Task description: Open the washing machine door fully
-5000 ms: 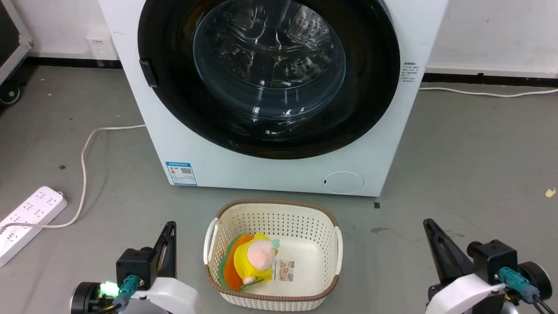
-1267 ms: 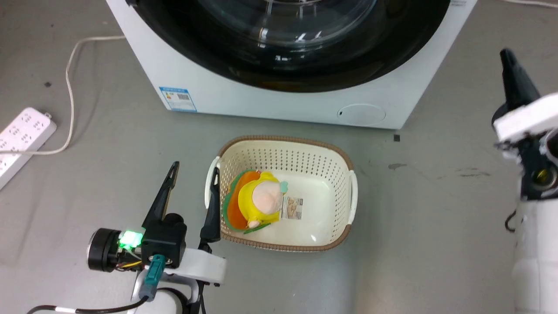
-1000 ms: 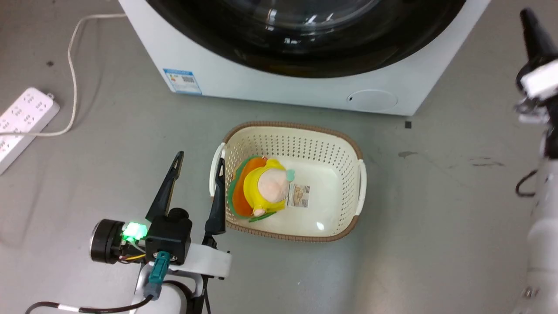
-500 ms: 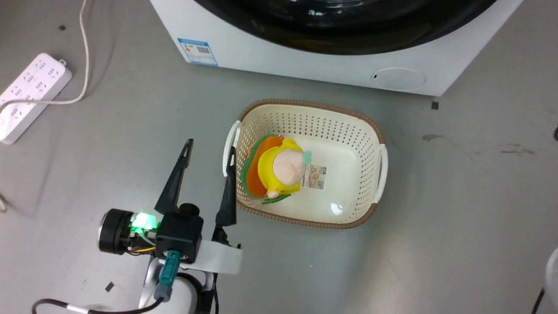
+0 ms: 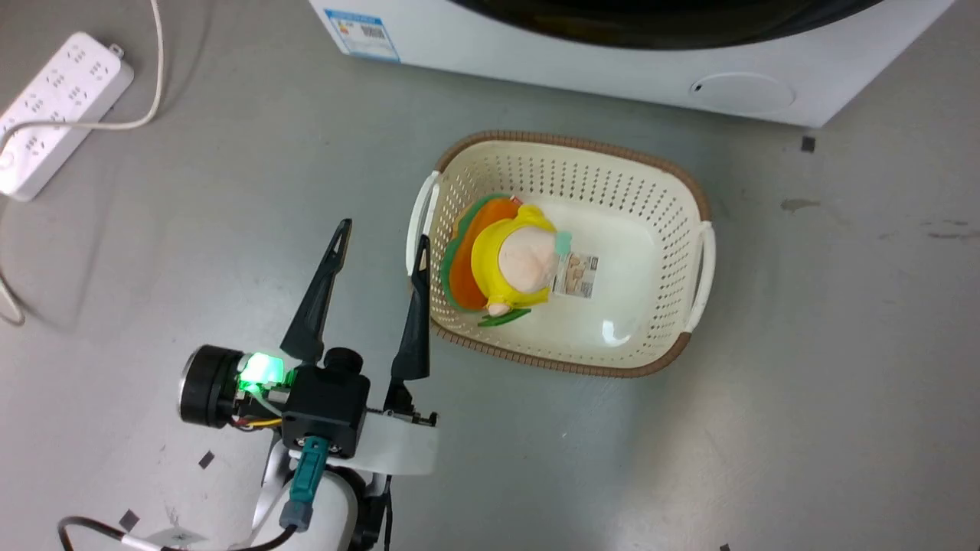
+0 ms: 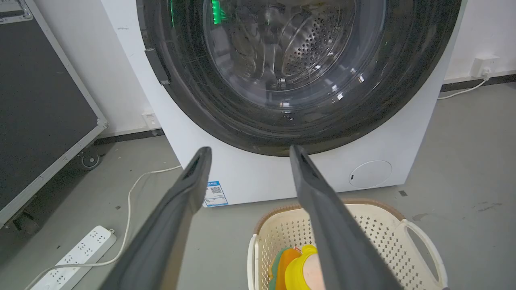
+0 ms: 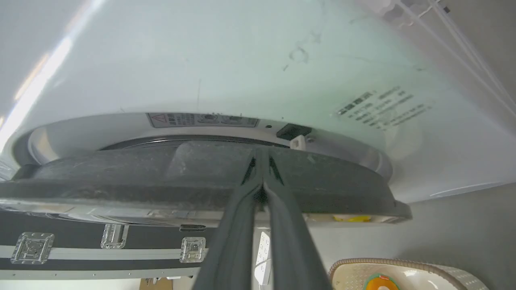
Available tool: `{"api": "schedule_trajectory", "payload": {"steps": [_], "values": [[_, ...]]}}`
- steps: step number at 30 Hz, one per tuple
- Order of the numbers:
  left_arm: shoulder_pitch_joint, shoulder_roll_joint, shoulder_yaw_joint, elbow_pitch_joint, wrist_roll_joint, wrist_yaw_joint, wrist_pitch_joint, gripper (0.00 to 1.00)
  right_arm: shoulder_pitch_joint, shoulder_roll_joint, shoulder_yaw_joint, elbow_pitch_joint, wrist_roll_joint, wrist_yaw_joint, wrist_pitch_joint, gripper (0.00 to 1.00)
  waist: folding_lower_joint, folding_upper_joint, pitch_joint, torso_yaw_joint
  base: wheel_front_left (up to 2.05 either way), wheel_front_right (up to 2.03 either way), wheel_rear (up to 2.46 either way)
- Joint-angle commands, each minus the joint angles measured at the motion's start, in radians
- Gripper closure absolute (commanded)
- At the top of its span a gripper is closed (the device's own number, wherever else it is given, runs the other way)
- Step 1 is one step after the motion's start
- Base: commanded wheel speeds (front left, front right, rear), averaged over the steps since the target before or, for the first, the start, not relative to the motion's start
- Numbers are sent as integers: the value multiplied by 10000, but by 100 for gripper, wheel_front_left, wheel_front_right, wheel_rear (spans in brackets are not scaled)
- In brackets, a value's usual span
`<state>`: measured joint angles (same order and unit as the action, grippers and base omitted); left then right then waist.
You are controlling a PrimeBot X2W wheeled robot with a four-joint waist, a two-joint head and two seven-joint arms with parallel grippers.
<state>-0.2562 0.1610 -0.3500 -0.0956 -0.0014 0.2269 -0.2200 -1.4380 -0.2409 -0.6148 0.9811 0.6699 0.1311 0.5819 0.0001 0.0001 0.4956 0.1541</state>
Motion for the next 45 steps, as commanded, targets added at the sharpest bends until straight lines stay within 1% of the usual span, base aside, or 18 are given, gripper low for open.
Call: {"api": "schedule_trajectory", "payload": {"steps": [1, 10, 15, 18, 22, 23, 25, 26, 29, 30, 31, 33, 34, 36, 37, 39, 41, 45], "values": [[-252, 55, -144, -65, -27, 99, -114, 0, -636, -168, -217, 509, 117, -3, 279, 100, -1, -1, 198, 95, 0, 0, 0], [-582, 37, -477, -23, -71, 338, -299, 0, -1698, -562, -732, 2050, 244, -3, 1507, 100, -1, -1, 402, 291, 0, 0, 0], [-571, 80, -628, 61, -119, 457, -402, 0, -1473, -694, -847, 2596, 347, -4, 2192, 100, -1, -1, 65, 294, 0, 0, 0], [-394, 67, -715, 174, -151, 448, -417, 0, -877, -612, -850, 2584, 441, -4, 2494, 100, -1, -1, -369, 196, 0, 0, 0], [-59, 19, -717, 330, -246, 440, -417, 0, 199, -204, -592, 2265, 445, -4, 2924, 100, -1, -1, -1063, 18, 0, 0, 0], [174, 9, -648, 457, -341, 436, -417, 0, 825, 83, -385, 2049, 379, -4, 3035, 100, -1, -1, -1409, -115, 0, 0, 0], [283, 10, -623, 521, -371, 421, -417, 0, 1121, 207, -298, 1941, 362, -4, 3103, 100, -1, -1, -1566, -154, 0, 0, 0], [493, 4, -604, 642, -410, 368, -417, 0, 1692, 477, -210, 1725, 432, -4, 3273, 100, -1, -1, -1957, -199, 0, 0, 0], [844, -5, -568, 743, -445, 309, -417, 0, 2501, 956, -22, 1283, 582, -4, 3716, 100, -1, -1, -2522, -251, 0, 0, 0], [844, -5, -568, 743, -445, 309, -417, 0, 2501, 956, -22, 1283, 582, -4, 3716, 100, -1, -1, -2522, -251, 0, 0, 0], [1095, -14, -496, 768, -492, 293, -417, 0, 3069, 1309, 199, 873, 710, -4, 4178, 100, -1, -1, -2842, -289, 0, 0, 0], [1211, -10, -457, 784, -508, 278, -417, 0, 3367, 1461, 291, 629, 812, -4, 4391, 100, -1, -1, -2996, -298, 0, 0, 0], [1412, -6, -389, 804, -531, 233, -417, 0, 3919, 1690, 431, 144, 1088, -4, 4860, 100, -1, -1, -3246, -301, 0, 0, 0], [1579, 1, -331, 827, -542, 175, -417, 0, 4474, 1832, 673, -393, 1364, -4, 5317, 100, -1, -1, -3457, -296, 0, 0, 0], [1579, 1, -331, 827, -542, 175, -417, 0, 4474, 1832, 673, -393, 1364, -4, 5317, 100, -1, -1, -3457, -296, 0, 0, 0], [1725, -1, -291, 847, -541, 112, -417, 0, 4994, 1889, 956, -914, 1776, -4, 5771, 100, -1, -1, -3616, -272, 0, 0, 0], [1833, -17, -262, 872, -560, 25, -417, 0, 5339, 1899, 1479, -1063, 2688, -4, 6179, 100, -1, -1, -3725, -216, 0, 0, 0], [2062, -105, -122, 962, -771, -217, -417, 0, 6151, 1903, 3342, -1417, 4575, -4, 6286, 100, -1, -1, -3871, -139, 0, 0, 0]]}}
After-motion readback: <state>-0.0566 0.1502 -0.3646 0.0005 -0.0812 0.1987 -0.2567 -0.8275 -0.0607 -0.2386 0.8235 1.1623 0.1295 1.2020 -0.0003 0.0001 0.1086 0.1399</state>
